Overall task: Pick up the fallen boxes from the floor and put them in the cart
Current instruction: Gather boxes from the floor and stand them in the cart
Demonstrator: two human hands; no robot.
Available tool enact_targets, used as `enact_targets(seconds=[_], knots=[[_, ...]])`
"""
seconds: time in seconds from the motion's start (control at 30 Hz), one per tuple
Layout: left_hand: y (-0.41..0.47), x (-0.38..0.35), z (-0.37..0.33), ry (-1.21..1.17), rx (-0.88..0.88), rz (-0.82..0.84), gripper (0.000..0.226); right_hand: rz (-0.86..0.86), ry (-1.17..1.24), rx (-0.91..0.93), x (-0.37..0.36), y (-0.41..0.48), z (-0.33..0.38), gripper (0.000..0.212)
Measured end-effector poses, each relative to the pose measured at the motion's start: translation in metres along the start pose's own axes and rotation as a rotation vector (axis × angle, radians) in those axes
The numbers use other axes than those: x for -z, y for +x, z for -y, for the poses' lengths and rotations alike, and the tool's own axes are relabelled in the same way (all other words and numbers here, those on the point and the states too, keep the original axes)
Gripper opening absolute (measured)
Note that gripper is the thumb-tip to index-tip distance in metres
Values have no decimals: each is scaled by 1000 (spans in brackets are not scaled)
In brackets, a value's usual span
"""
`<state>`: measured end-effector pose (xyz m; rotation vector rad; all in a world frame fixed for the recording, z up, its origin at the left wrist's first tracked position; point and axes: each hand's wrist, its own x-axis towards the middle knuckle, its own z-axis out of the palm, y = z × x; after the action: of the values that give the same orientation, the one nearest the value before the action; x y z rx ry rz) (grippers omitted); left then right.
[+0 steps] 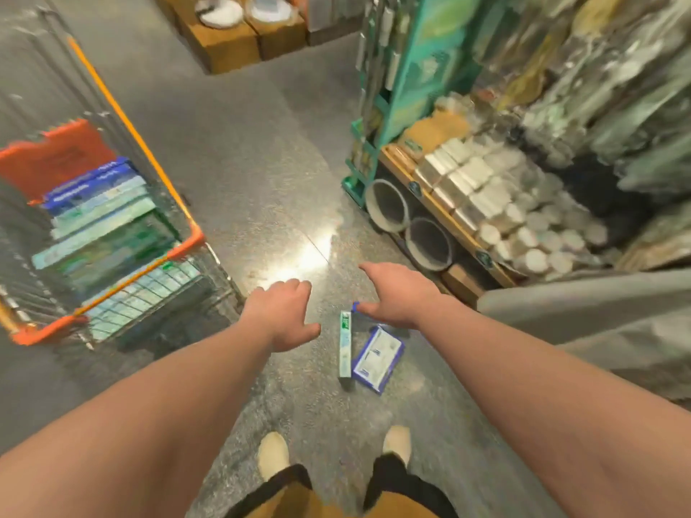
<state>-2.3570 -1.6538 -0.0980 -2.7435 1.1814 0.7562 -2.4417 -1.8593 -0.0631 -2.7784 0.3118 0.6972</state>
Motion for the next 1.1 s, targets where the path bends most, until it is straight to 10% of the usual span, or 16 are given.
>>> enact_targets(seconds=[0.5, 1.1], knots=[[221, -300, -111, -494, 670, 172, 66, 200, -15, 238, -276, 191, -208, 63], [386, -617, -77, -613, 800, 233, 82, 166, -415, 589, -574, 418, -229, 55]])
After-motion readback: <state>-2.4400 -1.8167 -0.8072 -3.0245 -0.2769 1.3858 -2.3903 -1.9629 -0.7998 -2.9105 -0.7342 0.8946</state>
